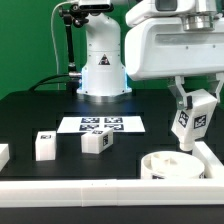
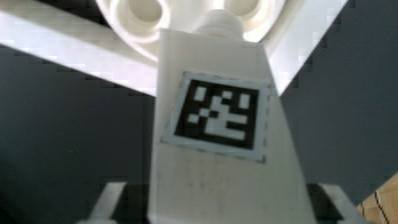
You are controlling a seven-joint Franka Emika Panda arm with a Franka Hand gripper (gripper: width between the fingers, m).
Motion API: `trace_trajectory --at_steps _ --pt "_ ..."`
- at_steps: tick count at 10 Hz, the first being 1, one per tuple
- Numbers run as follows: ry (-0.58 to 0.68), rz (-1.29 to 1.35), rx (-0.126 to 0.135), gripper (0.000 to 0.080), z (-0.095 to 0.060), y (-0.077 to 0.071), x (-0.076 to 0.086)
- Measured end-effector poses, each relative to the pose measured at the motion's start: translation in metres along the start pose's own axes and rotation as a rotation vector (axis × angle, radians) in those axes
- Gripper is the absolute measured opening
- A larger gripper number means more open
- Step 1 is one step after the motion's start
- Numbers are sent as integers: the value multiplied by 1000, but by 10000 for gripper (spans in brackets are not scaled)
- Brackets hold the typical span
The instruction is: Assemble stool
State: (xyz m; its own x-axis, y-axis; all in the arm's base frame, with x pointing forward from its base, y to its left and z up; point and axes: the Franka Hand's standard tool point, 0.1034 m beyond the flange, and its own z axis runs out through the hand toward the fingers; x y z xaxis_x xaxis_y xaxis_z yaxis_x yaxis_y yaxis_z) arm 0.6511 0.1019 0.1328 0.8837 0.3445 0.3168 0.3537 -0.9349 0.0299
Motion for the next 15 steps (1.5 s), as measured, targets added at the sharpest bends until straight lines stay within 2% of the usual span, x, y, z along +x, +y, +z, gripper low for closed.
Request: trace_trajectory --at_steps 2,3,5,9,11,15 --pt "20 8 -4 328 2 1 -2" --pt "77 -1 -20 328 1 4 3" --pt "194 -33 -54 328 7 3 -5" --pt "179 -40 -47 328 13 -3 -12" --pt "170 -37 -39 328 18 -11 -24" --pt "167 -38 -39 328 19 -11 -24"
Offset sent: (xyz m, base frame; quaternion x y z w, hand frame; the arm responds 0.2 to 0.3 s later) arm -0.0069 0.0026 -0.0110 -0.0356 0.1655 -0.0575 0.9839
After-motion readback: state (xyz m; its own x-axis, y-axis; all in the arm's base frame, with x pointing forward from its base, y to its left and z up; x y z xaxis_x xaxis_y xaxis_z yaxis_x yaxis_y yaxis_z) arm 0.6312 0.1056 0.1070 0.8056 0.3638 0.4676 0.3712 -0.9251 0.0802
